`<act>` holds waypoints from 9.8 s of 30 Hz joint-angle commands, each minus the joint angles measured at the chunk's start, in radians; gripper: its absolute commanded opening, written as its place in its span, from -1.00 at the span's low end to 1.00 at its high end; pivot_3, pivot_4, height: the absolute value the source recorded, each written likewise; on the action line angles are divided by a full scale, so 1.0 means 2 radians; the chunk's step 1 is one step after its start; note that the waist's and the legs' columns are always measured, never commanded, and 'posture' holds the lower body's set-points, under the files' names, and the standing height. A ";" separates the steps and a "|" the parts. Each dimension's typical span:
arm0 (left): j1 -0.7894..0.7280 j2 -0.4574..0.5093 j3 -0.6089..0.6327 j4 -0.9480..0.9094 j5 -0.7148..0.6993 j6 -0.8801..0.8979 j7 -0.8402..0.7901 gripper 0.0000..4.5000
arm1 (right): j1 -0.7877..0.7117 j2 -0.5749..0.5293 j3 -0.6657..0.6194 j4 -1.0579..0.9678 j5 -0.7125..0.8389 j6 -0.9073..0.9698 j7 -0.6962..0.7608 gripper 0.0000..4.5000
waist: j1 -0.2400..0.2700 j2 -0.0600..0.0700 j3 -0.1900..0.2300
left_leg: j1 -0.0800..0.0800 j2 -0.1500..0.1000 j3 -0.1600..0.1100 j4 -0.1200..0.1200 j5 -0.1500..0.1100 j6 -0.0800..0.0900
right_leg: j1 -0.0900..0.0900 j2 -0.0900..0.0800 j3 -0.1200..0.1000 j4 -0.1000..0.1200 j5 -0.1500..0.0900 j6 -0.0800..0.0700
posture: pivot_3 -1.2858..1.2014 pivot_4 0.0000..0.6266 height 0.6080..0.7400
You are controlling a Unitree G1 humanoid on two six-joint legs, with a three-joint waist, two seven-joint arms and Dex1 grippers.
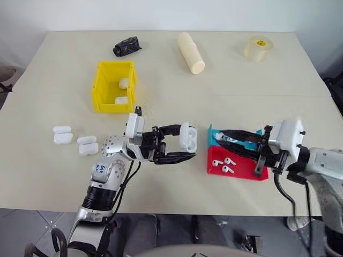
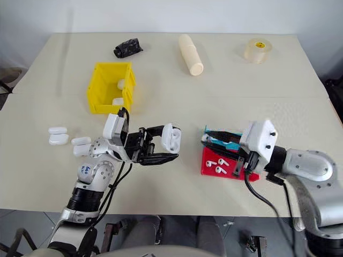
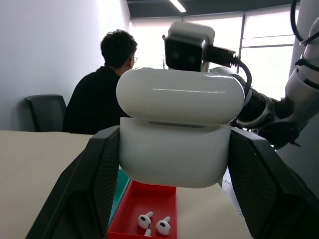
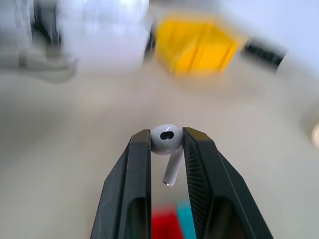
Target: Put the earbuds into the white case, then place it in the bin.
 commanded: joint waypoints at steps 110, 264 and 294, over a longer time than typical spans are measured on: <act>0.029 -0.015 -0.006 -0.014 0.005 -0.020 0.004 0.26 | 0.203 -0.204 -0.105 0.009 0.091 0.057 -0.010 0.99 | 0.000 0.000 0.000 | 0.001 -0.001 0.001 -0.001 0.000 0.001 | 0.001 0.000 0.001 -0.001 0.000 0.000 | 0.03 -0.52 1.00; -0.009 -0.018 -0.003 -0.069 -0.045 0.079 0.032 0.26 | 0.051 0.162 0.197 0.038 0.046 -0.122 -0.118 -0.77 | -0.006 0.000 0.000 | 0.000 -0.002 0.000 -0.001 0.000 0.001 | 0.000 0.000 0.001 -0.001 0.001 0.001 | 0.03 -0.52 1.00; -0.006 -0.025 0.001 -0.059 -0.031 0.063 0.025 0.26 | 0.053 0.067 0.080 -0.004 0.193 -0.069 -0.129 0.99 | -0.002 0.000 0.000 | 0.000 -0.002 0.000 -0.001 0.000 0.001 | 0.000 -0.001 0.001 -0.002 0.001 0.001 | 0.03 -0.52 1.00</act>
